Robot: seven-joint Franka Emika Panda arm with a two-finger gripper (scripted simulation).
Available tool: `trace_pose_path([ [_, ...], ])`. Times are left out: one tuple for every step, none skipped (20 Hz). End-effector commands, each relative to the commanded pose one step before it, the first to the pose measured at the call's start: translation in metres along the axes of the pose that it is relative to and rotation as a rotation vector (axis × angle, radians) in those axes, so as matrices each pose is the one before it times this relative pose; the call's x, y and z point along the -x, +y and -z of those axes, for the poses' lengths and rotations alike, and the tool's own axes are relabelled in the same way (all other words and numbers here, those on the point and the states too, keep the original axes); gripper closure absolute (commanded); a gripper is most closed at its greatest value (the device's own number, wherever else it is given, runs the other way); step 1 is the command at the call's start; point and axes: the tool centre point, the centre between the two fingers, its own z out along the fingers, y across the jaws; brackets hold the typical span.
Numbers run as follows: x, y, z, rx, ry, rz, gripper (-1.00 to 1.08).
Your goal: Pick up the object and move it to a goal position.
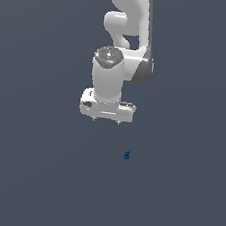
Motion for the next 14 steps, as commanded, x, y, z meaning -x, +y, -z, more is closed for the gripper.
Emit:
trace_pose_path([
  [0.00000, 0.00001, 0.00000, 0.00000, 0.00000, 0.00000, -0.92],
  [0.00012, 0.00018, -0.00023, 0.00067, -0.00042, 0.00090, -0.92],
  [0.00035, 0.00044, -0.00073, 0.00203, -0.00134, 0.00273, -0.92],
  [0.00057, 0.00076, -0.00119, 0.00329, -0.00218, 0.00444, -0.92],
  [0.00080, 0.00104, -0.00164, 0.00456, -0.00304, 0.00618, -0.92],
  [0.00101, 0.00130, -0.00206, 0.00572, -0.00385, 0.00782, -0.92],
  [0.00092, 0.00116, -0.00187, 0.00518, -0.00351, 0.00717, -0.92],
  [0.00067, 0.00084, -0.00138, 0.00381, -0.00260, 0.00536, -0.92],
  [0.00042, 0.00052, -0.00089, 0.00246, -0.00169, 0.00354, -0.92],
  [0.00018, 0.00023, -0.00039, 0.00107, -0.00073, 0.00162, -0.92],
  [-0.00010, -0.00031, -0.00001, 0.00000, 0.00000, 0.00000, -0.92],
  [-0.00012, 0.00004, 0.00051, -0.00137, 0.00093, -0.00210, -0.92],
  [-0.00009, -0.00038, 0.00000, 0.00000, 0.00000, 0.00000, -0.92],
  [-0.00010, 0.00021, 0.00001, -0.00013, 0.00018, 0.00095, -0.92],
])
